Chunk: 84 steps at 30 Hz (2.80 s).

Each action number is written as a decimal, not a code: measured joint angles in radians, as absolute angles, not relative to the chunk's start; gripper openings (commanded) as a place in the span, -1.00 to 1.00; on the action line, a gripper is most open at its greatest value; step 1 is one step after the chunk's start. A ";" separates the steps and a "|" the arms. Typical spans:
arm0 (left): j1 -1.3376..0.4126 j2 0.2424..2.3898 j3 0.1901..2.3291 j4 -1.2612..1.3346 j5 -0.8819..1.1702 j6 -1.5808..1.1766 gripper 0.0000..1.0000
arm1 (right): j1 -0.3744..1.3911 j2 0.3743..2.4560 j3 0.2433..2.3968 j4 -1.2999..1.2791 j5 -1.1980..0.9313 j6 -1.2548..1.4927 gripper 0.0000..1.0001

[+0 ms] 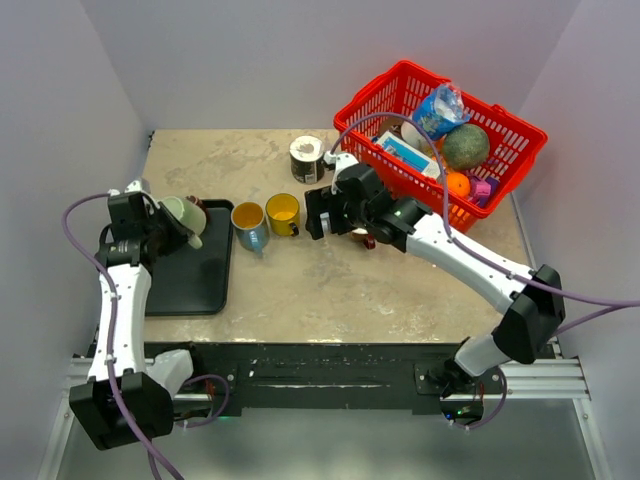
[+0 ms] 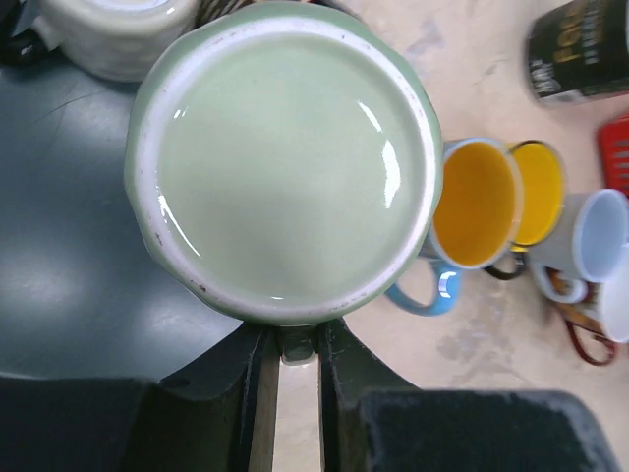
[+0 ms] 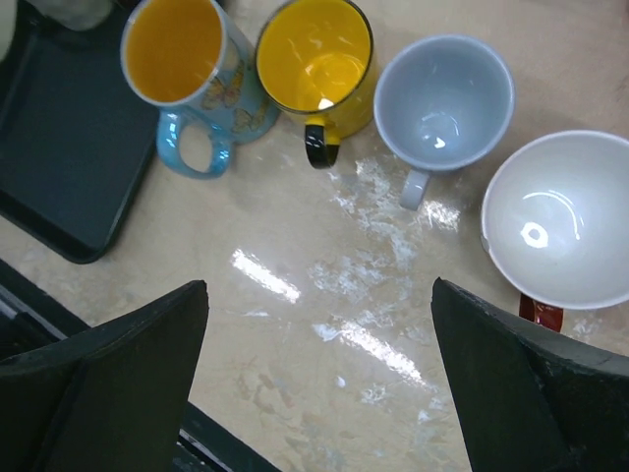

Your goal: Turn the mug right side up

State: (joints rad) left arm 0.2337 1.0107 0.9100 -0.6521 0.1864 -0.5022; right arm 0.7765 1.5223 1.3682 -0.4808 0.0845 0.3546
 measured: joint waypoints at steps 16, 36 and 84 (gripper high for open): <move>0.095 0.982 0.936 -0.288 0.506 -0.869 -1.00 | 0.776 1.422 1.310 -0.102 -0.252 0.403 0.98; -0.108 1.045 0.933 0.388 0.638 -1.198 -1.00 | 0.731 1.628 1.533 0.199 -0.444 0.651 0.91; -0.166 1.116 0.894 0.479 0.697 -1.060 0.99 | 0.622 1.636 1.415 0.321 -0.687 0.880 -1.00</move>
